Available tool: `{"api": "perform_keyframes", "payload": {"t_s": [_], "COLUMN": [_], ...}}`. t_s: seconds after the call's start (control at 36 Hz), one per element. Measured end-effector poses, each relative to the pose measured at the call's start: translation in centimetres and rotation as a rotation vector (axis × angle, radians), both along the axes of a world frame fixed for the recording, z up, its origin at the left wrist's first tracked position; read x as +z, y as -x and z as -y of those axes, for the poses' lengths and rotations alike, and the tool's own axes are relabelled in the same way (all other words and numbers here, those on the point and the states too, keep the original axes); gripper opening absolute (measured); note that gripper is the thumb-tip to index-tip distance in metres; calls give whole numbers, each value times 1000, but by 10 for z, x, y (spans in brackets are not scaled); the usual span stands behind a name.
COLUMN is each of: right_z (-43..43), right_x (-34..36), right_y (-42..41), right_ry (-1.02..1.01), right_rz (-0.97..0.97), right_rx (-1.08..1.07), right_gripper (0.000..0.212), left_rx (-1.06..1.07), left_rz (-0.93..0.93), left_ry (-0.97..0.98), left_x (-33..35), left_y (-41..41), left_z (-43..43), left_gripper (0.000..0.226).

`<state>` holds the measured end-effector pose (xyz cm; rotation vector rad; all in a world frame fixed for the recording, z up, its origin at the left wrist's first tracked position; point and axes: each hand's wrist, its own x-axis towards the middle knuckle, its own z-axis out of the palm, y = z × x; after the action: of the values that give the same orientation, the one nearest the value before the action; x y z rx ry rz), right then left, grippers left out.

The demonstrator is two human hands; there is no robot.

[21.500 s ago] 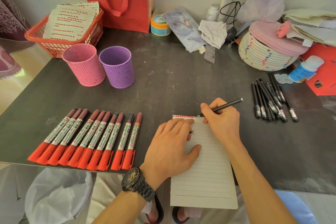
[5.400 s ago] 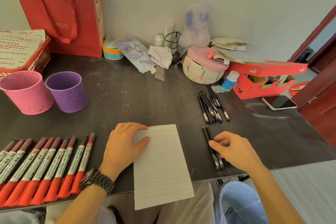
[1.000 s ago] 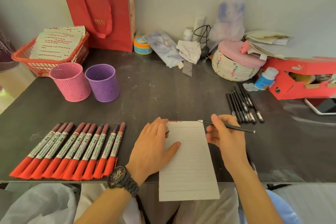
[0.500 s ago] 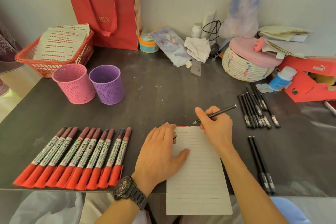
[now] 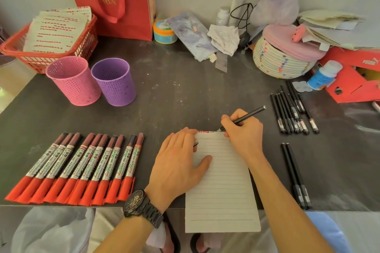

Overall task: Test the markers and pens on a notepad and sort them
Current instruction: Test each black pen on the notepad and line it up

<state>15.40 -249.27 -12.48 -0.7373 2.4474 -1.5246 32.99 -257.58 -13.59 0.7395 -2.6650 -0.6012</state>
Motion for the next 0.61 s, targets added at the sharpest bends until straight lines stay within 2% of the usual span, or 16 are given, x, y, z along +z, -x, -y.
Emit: {"api": "perform_keyframes", "payload": {"t_s": [0.25, 0.61], "right_z": [1, 1], "right_x": [-1, -1], "right_y": [0, -1], "right_ry": [-20, -12], "right_rz": [-19, -11], "right_rx": [-4, -3], "right_gripper": [27, 25], "left_rx": [-8, -24], "left_rz": [6, -36], "left_ry": [-4, -4], "left_x": [2, 1], "left_y": [-1, -2], "left_z": [0, 0], "left_gripper": [54, 37]}}
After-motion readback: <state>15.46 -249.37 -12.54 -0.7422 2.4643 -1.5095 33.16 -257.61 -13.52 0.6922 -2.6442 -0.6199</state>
